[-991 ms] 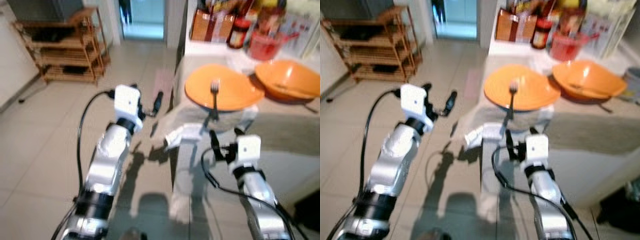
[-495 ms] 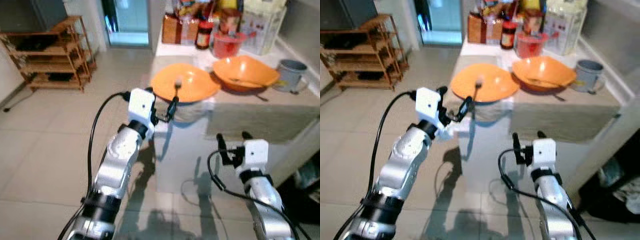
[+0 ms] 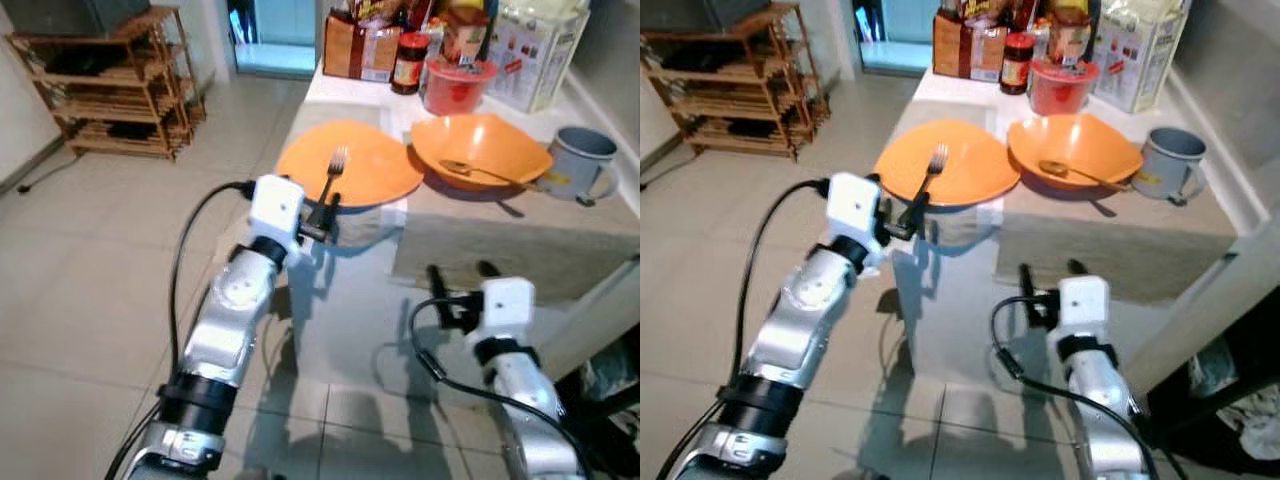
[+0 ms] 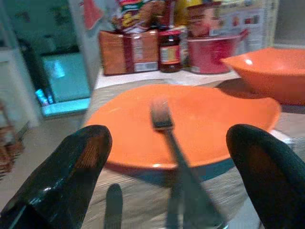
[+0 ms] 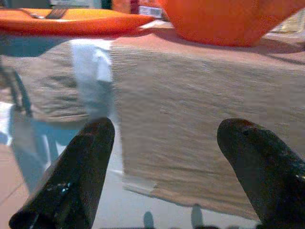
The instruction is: Setting the table
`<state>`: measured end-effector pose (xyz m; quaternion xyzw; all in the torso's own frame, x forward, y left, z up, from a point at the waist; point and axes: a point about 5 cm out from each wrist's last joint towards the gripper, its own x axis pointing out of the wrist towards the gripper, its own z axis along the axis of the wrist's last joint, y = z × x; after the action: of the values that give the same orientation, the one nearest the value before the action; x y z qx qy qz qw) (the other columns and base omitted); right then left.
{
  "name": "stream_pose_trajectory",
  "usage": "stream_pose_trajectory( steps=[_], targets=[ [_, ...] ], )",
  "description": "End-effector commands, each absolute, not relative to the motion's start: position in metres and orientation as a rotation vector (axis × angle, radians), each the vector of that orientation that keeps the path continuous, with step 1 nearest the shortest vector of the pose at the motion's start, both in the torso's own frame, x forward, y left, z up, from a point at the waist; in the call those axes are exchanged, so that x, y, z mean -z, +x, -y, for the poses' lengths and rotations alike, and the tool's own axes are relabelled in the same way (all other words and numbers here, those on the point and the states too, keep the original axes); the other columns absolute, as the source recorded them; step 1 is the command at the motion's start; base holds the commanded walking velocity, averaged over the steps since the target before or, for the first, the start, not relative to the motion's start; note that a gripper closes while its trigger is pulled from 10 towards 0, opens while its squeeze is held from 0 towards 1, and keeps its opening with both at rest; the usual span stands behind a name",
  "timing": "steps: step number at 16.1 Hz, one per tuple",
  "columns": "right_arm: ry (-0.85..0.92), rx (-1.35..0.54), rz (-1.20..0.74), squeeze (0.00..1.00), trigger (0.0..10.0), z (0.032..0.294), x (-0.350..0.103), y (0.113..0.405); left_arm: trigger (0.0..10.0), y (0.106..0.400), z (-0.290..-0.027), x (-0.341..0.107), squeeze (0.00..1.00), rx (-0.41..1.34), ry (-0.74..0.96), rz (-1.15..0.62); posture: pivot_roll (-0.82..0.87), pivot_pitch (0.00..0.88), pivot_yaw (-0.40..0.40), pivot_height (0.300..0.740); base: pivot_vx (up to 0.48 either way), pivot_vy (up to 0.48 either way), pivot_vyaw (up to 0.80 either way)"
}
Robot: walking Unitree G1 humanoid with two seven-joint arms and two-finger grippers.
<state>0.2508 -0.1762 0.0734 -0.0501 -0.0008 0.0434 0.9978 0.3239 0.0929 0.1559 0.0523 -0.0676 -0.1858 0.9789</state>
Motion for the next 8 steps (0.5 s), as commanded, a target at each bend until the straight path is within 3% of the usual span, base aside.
stream_pose_trajectory(
  steps=[1,8],
  targets=[
    [-0.110,-0.085,-0.005,0.00,10.0,0.177,-0.073,0.250,10.0,0.324,-0.094,-0.160,0.00,0.367,0.108,0.153,-0.10,0.000,0.016,0.727,0.000,0.000,0.00],
    [-0.122,-0.149,-0.020,0.00,10.0,0.173,-0.079,0.215,10.0,0.332,-0.084,-0.175,0.00,0.420,0.111,0.165,-0.11,0.000,0.022,0.727,0.472,0.000,0.00]
  ],
)
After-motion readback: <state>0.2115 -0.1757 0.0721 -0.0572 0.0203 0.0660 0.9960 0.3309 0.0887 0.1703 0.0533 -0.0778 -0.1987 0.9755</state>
